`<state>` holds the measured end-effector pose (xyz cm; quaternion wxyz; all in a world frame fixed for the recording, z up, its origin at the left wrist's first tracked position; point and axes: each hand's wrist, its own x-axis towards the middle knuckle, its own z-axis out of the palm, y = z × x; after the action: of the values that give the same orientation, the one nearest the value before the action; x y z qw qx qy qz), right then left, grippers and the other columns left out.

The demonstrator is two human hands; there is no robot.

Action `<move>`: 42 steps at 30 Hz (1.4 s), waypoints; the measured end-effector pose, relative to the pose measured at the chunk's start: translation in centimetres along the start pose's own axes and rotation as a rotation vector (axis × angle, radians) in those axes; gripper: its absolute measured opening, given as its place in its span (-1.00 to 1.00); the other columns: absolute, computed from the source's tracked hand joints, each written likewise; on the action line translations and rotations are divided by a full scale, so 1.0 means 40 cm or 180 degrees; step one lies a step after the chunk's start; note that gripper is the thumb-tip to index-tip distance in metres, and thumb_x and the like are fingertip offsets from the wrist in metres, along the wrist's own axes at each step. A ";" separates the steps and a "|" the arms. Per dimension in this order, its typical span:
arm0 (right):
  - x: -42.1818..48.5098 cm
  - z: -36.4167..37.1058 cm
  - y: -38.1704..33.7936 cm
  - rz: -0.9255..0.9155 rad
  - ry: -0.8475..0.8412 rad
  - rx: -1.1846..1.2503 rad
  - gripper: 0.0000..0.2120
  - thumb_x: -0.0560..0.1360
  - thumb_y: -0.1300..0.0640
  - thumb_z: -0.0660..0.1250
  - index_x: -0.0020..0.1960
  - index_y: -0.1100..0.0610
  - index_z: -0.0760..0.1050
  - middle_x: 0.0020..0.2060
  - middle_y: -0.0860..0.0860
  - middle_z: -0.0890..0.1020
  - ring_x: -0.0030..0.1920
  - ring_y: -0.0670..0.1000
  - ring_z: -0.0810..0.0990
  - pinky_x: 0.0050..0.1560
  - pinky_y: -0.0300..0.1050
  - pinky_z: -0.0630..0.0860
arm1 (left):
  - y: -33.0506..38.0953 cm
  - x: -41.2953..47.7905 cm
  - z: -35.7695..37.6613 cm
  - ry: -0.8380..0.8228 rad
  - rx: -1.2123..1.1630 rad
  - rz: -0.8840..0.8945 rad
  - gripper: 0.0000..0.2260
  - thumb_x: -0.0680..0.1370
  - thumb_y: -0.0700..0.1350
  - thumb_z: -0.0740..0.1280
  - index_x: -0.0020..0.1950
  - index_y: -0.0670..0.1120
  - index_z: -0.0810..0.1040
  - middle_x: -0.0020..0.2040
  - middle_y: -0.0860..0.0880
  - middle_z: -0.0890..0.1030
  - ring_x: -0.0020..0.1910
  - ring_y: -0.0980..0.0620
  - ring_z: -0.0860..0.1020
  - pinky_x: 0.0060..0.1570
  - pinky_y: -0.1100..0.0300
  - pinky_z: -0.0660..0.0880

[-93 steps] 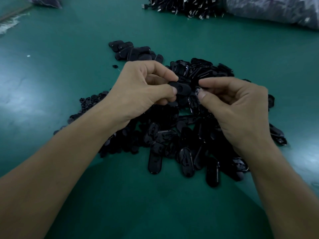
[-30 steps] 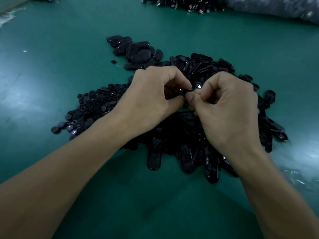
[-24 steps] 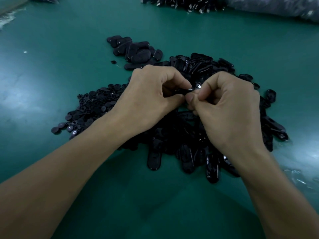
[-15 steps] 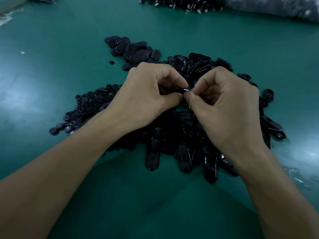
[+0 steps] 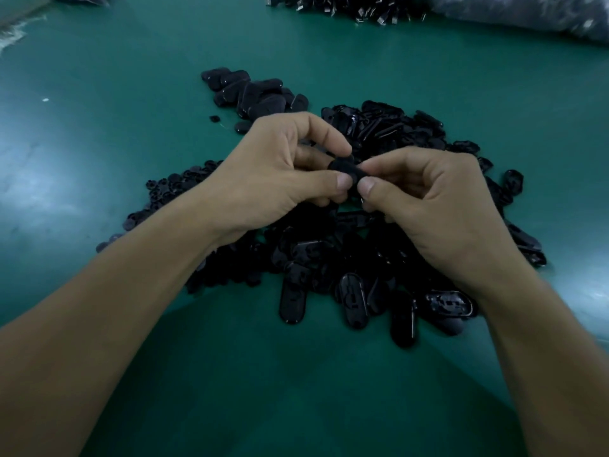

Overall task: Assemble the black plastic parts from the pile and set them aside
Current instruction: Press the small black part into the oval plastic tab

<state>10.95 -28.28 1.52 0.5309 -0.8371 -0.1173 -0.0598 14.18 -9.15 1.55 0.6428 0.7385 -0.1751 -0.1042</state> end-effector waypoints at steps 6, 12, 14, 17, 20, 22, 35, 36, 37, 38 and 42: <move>-0.004 -0.002 -0.010 -0.0092 0.0088 0.0047 -0.81 0.49 0.20 0.49 -0.13 -0.10 0.62 -0.32 -0.15 0.70 -0.31 -0.14 0.69 -0.32 -0.39 0.51 | 0.002 -0.002 0.010 0.0091 -0.0099 -0.0021 -0.82 0.45 -0.28 0.49 -0.02 -0.11 0.58 -0.24 -0.08 0.71 -0.26 0.06 0.68 -0.21 0.27 0.60; -0.005 0.000 -0.010 -0.0068 0.0087 0.0004 -0.85 0.46 0.18 0.53 -0.16 -0.06 0.64 -0.32 -0.13 0.70 -0.32 -0.13 0.67 -0.29 -0.31 0.56 | -0.002 -0.006 0.017 0.0285 -0.0299 0.0100 -0.79 0.28 -0.17 0.54 -0.10 -0.08 0.67 -0.24 -0.13 0.72 -0.29 0.03 0.69 -0.25 0.25 0.60; -0.006 -0.001 -0.012 -0.0053 0.0044 0.0046 -0.85 0.45 0.18 0.53 -0.15 -0.05 0.64 -0.32 -0.13 0.70 -0.32 -0.13 0.67 -0.29 -0.32 0.55 | -0.003 -0.006 0.018 0.0310 -0.0318 0.0125 -0.80 0.29 -0.17 0.54 -0.11 -0.07 0.68 -0.24 -0.12 0.72 -0.30 0.04 0.69 -0.26 0.26 0.60; -0.006 -0.004 -0.016 -0.0039 0.0007 0.0186 -0.82 0.46 0.22 0.52 -0.13 -0.05 0.63 -0.34 -0.16 0.70 -0.34 -0.15 0.68 -0.32 -0.40 0.51 | -0.003 -0.005 0.016 0.0314 -0.0303 0.0108 -0.79 0.30 -0.16 0.54 -0.09 -0.07 0.68 -0.22 -0.10 0.73 -0.28 0.05 0.70 -0.24 0.26 0.60; -0.005 0.001 -0.016 0.0010 0.0056 0.0163 -0.83 0.48 0.25 0.49 -0.11 -0.02 0.64 -0.32 -0.14 0.71 -0.34 -0.14 0.68 -0.33 -0.41 0.50 | -0.002 -0.003 0.015 0.0329 -0.0238 0.0091 -0.79 0.31 -0.14 0.53 -0.08 -0.06 0.67 -0.21 -0.08 0.73 -0.26 0.06 0.70 -0.23 0.25 0.61; -0.004 0.004 -0.015 0.0041 0.0118 0.0118 -0.85 0.48 0.23 0.49 -0.11 -0.01 0.65 -0.31 -0.12 0.71 -0.34 -0.14 0.68 -0.33 -0.40 0.50 | -0.002 -0.003 0.016 0.0335 -0.0192 0.0097 -0.79 0.31 -0.13 0.53 -0.07 -0.06 0.67 -0.21 -0.08 0.73 -0.25 0.05 0.70 -0.22 0.24 0.61; -0.006 0.003 -0.014 0.0043 0.0239 0.0184 -0.89 0.49 0.21 0.49 -0.09 0.01 0.66 -0.29 -0.10 0.72 -0.34 -0.11 0.69 -0.34 -0.39 0.51 | -0.001 -0.004 0.019 0.0324 -0.0199 0.0100 -0.78 0.31 -0.14 0.52 -0.06 -0.08 0.66 -0.22 -0.07 0.73 -0.26 0.06 0.70 -0.22 0.25 0.61; -0.006 0.002 -0.015 0.0042 0.0229 0.0219 -0.89 0.49 0.22 0.49 -0.09 0.02 0.66 -0.29 -0.10 0.72 -0.35 -0.11 0.69 -0.34 -0.39 0.51 | -0.001 -0.004 0.019 0.0315 -0.0200 0.0107 -0.78 0.32 -0.14 0.52 -0.05 -0.09 0.66 -0.22 -0.07 0.73 -0.25 0.06 0.70 -0.22 0.25 0.61; -0.006 0.001 -0.016 0.0036 0.0219 0.0244 -0.88 0.48 0.23 0.50 -0.10 0.02 0.66 -0.30 -0.09 0.72 -0.35 -0.11 0.68 -0.34 -0.39 0.51 | -0.001 -0.003 0.018 0.0309 -0.0202 0.0111 -0.78 0.32 -0.14 0.52 -0.05 -0.09 0.66 -0.21 -0.07 0.73 -0.25 0.06 0.70 -0.21 0.25 0.61; -0.005 0.000 -0.017 0.0030 0.0209 0.0260 -0.87 0.48 0.24 0.50 -0.11 0.02 0.66 -0.30 -0.08 0.72 -0.36 -0.11 0.68 -0.34 -0.39 0.50 | -0.001 -0.003 0.018 0.0307 -0.0206 0.0111 -0.78 0.32 -0.14 0.52 -0.05 -0.09 0.66 -0.21 -0.07 0.73 -0.25 0.05 0.70 -0.21 0.25 0.61; -0.006 0.001 -0.018 0.0042 0.0198 0.0259 -0.88 0.48 0.24 0.50 -0.10 0.02 0.65 -0.30 -0.08 0.72 -0.35 -0.11 0.68 -0.34 -0.38 0.50 | 0.000 -0.001 0.015 0.0316 -0.0192 0.0106 -0.80 0.35 -0.18 0.53 -0.05 -0.08 0.66 -0.22 -0.06 0.73 -0.26 0.07 0.69 -0.21 0.25 0.61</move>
<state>10.54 -27.96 2.09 0.5683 -0.8133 -0.0976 -0.0775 13.90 -9.67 1.44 0.6742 0.7200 -0.1521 -0.0620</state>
